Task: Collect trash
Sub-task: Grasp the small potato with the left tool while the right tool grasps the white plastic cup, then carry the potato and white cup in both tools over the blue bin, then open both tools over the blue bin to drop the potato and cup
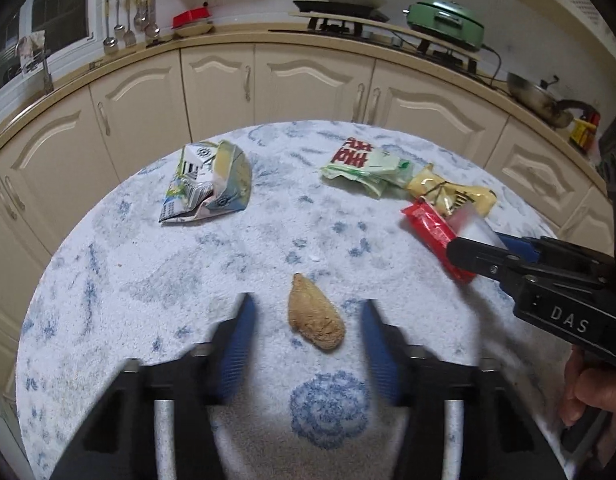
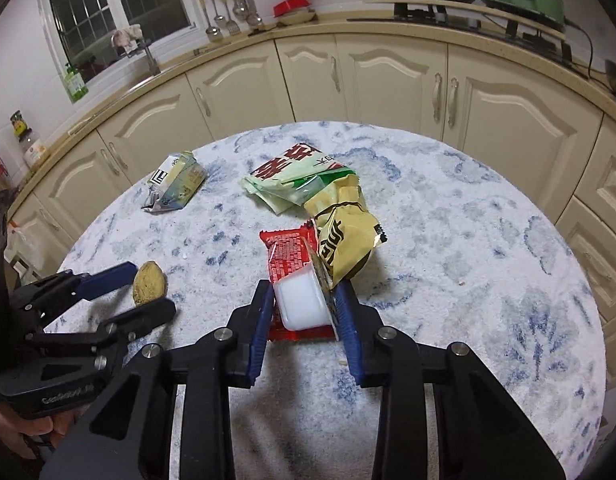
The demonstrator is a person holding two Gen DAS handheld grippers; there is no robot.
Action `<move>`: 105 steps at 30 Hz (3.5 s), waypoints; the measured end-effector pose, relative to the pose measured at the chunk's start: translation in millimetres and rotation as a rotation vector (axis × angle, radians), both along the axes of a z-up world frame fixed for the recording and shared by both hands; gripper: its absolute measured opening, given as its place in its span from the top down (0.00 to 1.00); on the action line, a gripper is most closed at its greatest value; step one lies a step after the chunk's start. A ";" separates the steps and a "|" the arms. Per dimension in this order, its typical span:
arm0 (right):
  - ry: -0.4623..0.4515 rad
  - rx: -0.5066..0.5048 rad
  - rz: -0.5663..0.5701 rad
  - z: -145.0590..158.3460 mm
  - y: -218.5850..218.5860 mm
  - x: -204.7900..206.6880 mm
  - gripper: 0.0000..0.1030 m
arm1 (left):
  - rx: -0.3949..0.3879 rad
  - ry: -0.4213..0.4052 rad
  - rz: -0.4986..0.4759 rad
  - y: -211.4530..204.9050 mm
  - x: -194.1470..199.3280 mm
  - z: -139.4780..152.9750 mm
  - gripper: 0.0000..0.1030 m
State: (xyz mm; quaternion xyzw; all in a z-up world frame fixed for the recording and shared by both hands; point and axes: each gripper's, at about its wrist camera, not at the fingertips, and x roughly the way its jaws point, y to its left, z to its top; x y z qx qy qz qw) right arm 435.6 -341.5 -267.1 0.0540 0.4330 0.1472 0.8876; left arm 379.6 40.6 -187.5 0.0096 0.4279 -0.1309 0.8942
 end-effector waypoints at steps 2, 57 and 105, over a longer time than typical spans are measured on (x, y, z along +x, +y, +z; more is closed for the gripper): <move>-0.006 0.005 0.003 0.6 0.0 -0.8 0.71 | -0.009 -0.001 -0.015 -0.6 -0.5 -0.7 0.79; -0.324 0.054 -0.185 127.8 -122.4 -206.8 0.78 | -0.180 -0.300 -0.271 -101.7 -198.0 118.5 0.79; 0.043 0.163 -0.812 -46.5 -419.7 -321.1 0.52 | -0.035 0.168 -0.656 -528.9 -59.2 -56.3 0.31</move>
